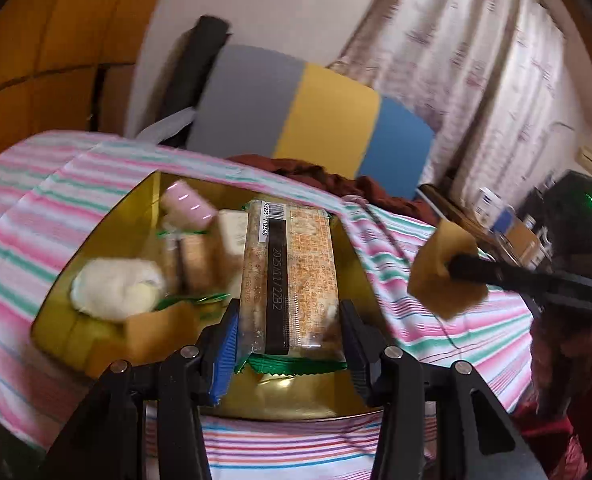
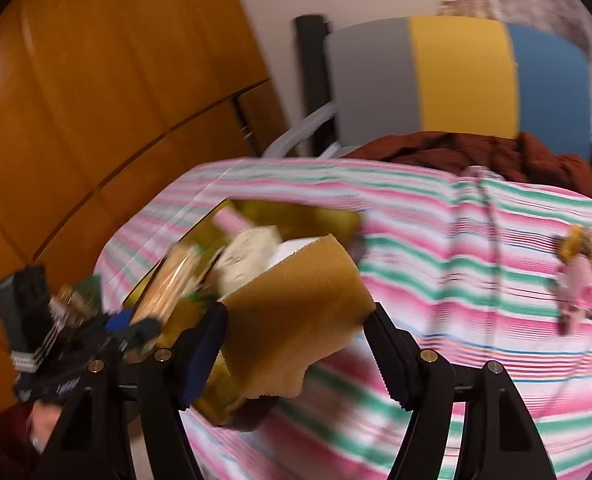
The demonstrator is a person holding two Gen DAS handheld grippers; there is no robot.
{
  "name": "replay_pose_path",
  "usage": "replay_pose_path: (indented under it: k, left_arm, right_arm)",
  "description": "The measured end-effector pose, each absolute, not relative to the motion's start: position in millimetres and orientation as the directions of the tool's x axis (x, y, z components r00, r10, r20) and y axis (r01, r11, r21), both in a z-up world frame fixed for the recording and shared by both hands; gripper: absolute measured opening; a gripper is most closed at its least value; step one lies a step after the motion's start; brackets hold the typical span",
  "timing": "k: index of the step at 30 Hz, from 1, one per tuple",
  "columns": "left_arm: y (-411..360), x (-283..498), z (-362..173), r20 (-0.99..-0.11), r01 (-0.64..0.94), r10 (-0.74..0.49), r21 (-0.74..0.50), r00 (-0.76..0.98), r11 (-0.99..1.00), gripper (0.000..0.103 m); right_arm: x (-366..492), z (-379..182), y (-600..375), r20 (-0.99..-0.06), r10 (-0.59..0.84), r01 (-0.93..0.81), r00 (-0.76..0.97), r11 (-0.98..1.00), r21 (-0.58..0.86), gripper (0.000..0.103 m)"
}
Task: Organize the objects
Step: 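Carry the cracker packet and yellow sponge into the gold tray with both tools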
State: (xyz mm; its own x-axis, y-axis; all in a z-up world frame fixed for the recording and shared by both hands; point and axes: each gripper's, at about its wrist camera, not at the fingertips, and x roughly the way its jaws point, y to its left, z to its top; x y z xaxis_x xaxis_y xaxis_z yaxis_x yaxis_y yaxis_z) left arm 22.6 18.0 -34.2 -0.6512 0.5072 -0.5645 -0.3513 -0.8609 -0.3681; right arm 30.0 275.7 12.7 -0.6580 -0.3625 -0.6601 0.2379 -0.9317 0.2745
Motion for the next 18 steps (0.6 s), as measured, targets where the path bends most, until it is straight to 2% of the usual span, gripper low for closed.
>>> replay_pose_path:
  k: [5,14,18]
  left_arm:
    - [8,16,-48,-0.601,-0.324,0.508,-0.394,-0.616,-0.860,0.047]
    - [8,17,-64,-0.652,-0.303,0.493,-0.390,-0.576,-0.870,0.047]
    - [6,17,-65,-0.659,-0.296,0.484,-0.384,-0.576,-0.874,0.047]
  right_arm:
    - [28,-3,230,-0.716,-0.346,0.321,-0.606,-0.930,0.178,0.073]
    - [25,-19,208,-0.758,-0.336,0.346,-0.559,-0.925,0.155,0.079]
    - [27,-18,211,-0.743,-0.343,0.318,-0.574,-0.930,0.184,0.095]
